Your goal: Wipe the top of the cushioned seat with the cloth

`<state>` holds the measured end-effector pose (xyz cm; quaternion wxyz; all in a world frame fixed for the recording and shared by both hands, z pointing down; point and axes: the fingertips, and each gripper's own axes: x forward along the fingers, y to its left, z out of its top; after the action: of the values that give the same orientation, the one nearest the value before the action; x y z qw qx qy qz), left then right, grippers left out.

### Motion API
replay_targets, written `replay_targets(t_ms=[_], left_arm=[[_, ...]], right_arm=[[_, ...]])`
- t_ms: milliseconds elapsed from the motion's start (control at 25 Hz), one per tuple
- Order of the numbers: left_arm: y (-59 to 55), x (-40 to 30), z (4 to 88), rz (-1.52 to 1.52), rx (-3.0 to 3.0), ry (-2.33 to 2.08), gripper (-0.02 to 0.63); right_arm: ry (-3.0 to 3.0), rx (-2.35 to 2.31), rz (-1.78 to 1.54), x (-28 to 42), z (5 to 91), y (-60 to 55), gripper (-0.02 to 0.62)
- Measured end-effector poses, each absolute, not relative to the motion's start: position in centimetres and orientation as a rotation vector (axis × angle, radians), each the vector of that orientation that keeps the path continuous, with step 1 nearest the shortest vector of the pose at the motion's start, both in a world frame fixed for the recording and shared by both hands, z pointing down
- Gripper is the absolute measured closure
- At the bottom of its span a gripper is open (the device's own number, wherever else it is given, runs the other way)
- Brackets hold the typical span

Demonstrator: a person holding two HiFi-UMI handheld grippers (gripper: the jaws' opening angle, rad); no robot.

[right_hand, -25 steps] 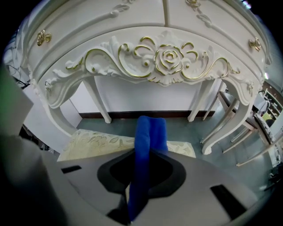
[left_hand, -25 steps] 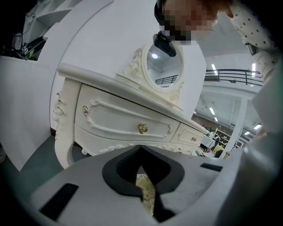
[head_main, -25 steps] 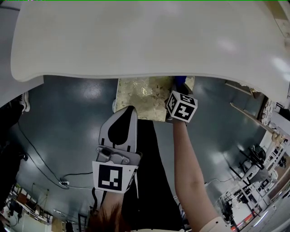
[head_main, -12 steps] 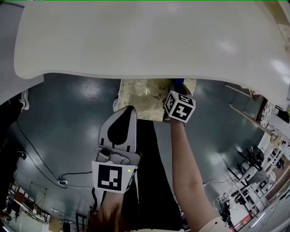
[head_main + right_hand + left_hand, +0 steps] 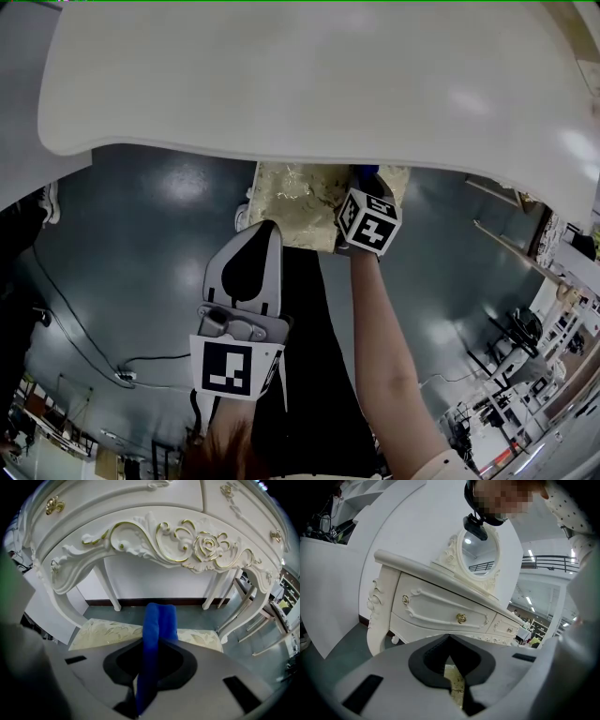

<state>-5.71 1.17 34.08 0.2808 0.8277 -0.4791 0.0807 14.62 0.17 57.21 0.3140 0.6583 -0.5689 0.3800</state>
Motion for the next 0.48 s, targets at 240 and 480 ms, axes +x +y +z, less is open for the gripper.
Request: replay_targets(t_ms=[240, 480], left_arm=[[1.1, -6.1, 34.0, 0.210, 2.210, -1.292, 0.608], [0.9, -7.1, 34.1, 0.210, 2.204, -1.312, 0.607]], right_arm=[[-1.515, 1.726, 1.006, 13.4, 57.2, -0.2, 0.534], [-1.514, 1.722, 0.997, 12.3, 57.2, -0.6, 0.534]])
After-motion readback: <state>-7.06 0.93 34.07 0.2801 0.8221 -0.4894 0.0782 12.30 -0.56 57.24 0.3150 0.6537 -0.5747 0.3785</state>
